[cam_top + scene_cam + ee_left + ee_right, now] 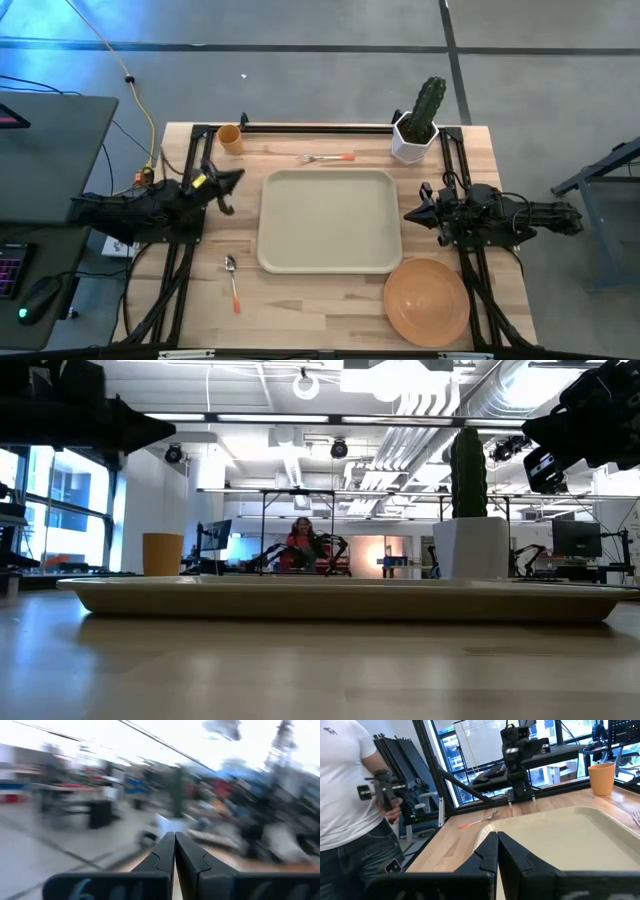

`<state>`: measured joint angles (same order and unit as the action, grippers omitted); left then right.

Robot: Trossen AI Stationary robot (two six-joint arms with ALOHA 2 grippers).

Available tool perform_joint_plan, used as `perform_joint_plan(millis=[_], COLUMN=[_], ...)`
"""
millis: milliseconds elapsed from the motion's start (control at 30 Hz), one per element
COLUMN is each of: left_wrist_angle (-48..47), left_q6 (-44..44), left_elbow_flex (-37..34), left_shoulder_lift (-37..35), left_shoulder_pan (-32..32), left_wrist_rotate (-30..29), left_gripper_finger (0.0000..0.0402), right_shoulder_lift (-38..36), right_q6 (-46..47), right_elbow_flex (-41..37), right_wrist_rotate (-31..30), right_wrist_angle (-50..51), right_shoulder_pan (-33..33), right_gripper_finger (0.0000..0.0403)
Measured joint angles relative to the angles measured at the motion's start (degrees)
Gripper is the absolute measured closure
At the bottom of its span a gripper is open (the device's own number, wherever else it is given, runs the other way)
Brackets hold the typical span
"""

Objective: Pick and place plate/cup/fork/spoon on tray
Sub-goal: Put the orange plate on the off white tray

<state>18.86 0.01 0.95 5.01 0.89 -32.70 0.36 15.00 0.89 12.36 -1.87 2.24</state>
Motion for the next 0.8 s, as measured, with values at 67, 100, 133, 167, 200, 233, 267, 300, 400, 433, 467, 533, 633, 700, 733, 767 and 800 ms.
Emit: perform_joint_plan(millis=[67, 100, 133, 167, 200, 233, 267, 300, 400, 433, 467, 533, 633, 700, 733, 767, 800], left_wrist_angle=[1.4, 2.4, 3.8, 5.2, 6.1, 6.6, 6.8, 6.8, 6.8, 6.8, 6.6, 6.3, 9.4, 12.9, 15.8, 18.5, 20.4], left_q6=[-1.4, -2.3, -3.3, -4.1, -4.8, -5.3, -5.5, -5.9, -6.5, -7.7, -9.4, -12.6, -17.0, -21.1, -22.6, -23.1, -22.7], left_elbow_flex=[0.7, 1.1, 1.6, 1.9, 2.2, 2.3, 2.3, 2.3, 2.3, 2.3, 2.3, 2.3, 2.4, 3.2, 4.5, 6.0, 7.9], left_shoulder_lift=[0.0, -0.1, -0.1, -0.1, -0.1, -0.1, -0.1, -0.1, 0.1, 0.6, 1.6, 3.9, 8.9, 12.6, 14.6, 16.5, 18.2], left_shoulder_pan=[0.0, 0.0, 0.0, 0.0, 0.0, 0.0, 0.0, 0.0, 0.0, 0.0, 0.0, -0.1, -0.5, -1.3, -1.8, -2.5, -3.2], left_wrist_rotate=[-7.0, -10.4, -13.4, -15.7, -17.4, -17.9, -17.2, -14.9, -2.4, 1.4, 4.4, 7.7, 10.0, 10.6, 11.3, 11.7, 12.0], left_gripper_finger=[0.0398, 0.0398, 0.0398, 0.0398, 0.0398, 0.0398, 0.0398, 0.0398, 0.0398, 0.0398, 0.0398, 0.0398, 0.0398, 0.0398, 0.0398, 0.0398, 0.0398], right_shoulder_lift=[0.0, 0.0, 0.0, 0.0, 0.0, 0.0, 0.0, 0.0, -0.1, 0.0, 0.0, 0.0, 0.0, 0.0, 0.0, 0.0, 0.0], right_q6=[0.0, 0.0, 0.0, 0.0, 0.0, 0.0, -0.1, -1.3, -10.6, -14.2, -16.9, -21.1, -26.2, -25.9, -25.4, -25.5, -26.2], right_elbow_flex=[0.0, 0.0, 0.0, 0.0, 0.0, 0.0, 0.0, 0.0, 0.0, 0.0, 0.0, 0.0, 0.0, 0.0, 0.0, 0.0, 0.0], right_wrist_rotate=[0.0, 0.0, 0.0, 0.0, 0.0, 0.0, 0.0, -0.6, -4.9, -5.7, -5.7, -4.4, -4.5, -5.6, -6.7, -9.0, -12.5], right_wrist_angle=[0.0, 0.0, 0.0, 0.0, 0.0, 0.0, 0.0, 0.0, 0.4, 0.3, 0.3, 0.3, 0.4, 0.5, 0.5, 0.3, 0.1], right_shoulder_pan=[0.0, 0.0, 0.0, 0.0, 0.0, 0.0, 0.0, 0.0, 0.8, 0.9, 1.2, 1.6, 1.6, 1.6, 1.7, 1.9, 2.1], right_gripper_finger=[0.0402, 0.0402, 0.0402, 0.0402, 0.0402, 0.0402, 0.0402, 0.0402, 0.0402, 0.0402, 0.0402, 0.0402, 0.0402, 0.0402, 0.0402, 0.0402, 0.0402])
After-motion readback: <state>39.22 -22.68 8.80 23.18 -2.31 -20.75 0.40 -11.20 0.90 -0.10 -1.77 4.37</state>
